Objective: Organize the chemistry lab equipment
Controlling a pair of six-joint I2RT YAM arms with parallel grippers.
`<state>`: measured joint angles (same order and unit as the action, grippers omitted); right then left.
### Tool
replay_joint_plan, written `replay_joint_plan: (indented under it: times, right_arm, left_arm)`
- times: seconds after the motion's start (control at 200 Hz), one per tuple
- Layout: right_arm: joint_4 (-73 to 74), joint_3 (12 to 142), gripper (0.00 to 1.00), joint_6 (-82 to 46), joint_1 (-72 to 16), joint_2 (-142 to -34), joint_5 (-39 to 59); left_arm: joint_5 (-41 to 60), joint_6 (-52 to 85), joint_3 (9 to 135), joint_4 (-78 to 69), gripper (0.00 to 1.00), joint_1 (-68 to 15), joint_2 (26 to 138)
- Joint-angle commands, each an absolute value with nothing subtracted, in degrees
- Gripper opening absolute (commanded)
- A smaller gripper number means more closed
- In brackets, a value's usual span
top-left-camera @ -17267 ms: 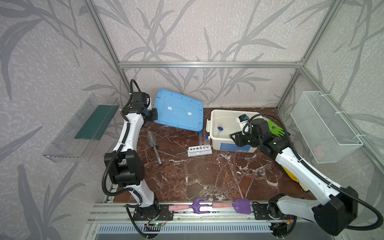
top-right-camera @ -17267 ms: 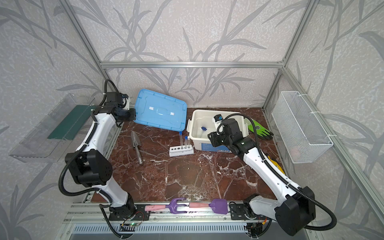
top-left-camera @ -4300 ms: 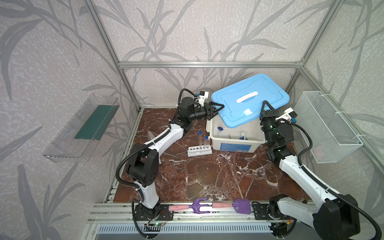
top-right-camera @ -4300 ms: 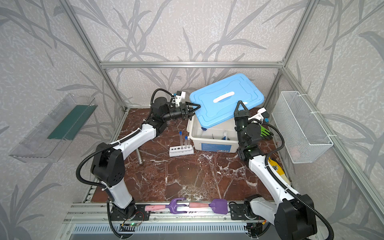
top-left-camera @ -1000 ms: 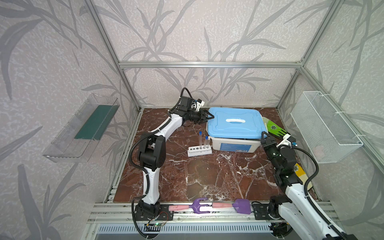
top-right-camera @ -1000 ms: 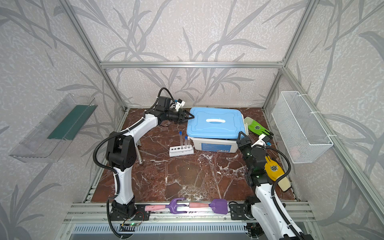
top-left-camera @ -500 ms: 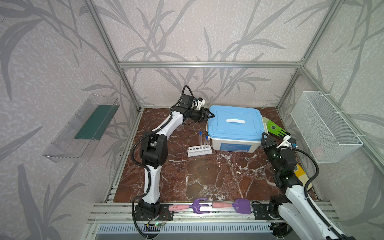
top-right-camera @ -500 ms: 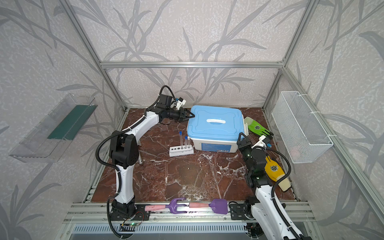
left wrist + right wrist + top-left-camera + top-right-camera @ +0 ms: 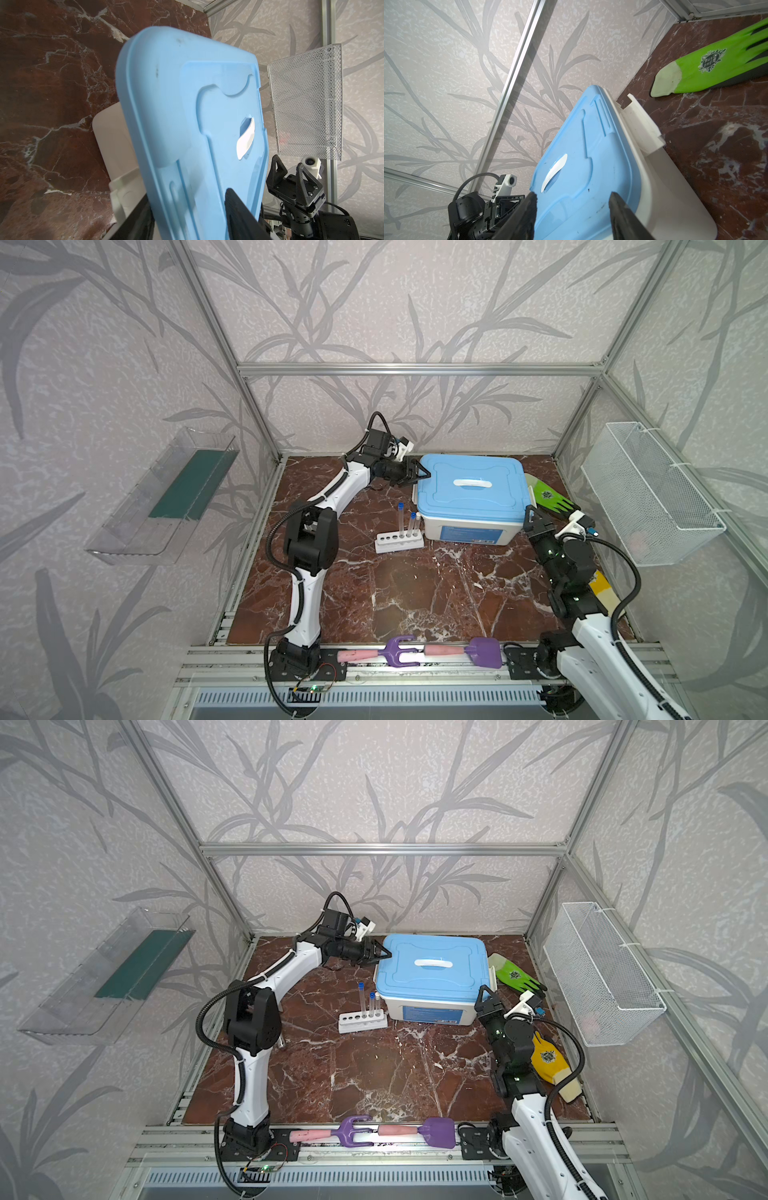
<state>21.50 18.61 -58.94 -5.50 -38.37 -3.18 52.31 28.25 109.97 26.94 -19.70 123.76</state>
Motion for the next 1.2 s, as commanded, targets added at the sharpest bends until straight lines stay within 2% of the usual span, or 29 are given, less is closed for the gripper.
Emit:
replay_joint_plan:
  times: [0.0, 0.28, 0.58, 0.81, 1.195]
  right_arm:
    - [13.75, 24.04, 0.56, -52.70, -5.19, -37.85, -4.04]
    - [-2.29, 36.32, 0.60, -42.25, -5.19, -41.81, -5.80]
    - [-17.18, 49.70, 0.63, -30.07, -5.19, -53.39, -4.51]
    - [-19.73, 54.01, 0.63, -25.86, -5.19, -58.53, -7.44]
    - [-23.66, 55.22, 0.56, -24.71, -4.22, -63.90, -5.62]
  left_arm:
    - [52.03, 25.84, 112.64, 29.48, 0.54, -20.21, 124.71]
    - [51.20, 24.23, 113.35, 31.20, 0.54, -20.38, 124.63]
    - [51.20, 23.91, 114.61, 31.65, 0.54, -20.53, 125.13]
    - [51.15, 23.55, 114.99, 32.22, 0.54, -20.65, 125.77]
    - [50.85, 22.76, 116.01, 33.49, 0.54, -20.83, 126.02]
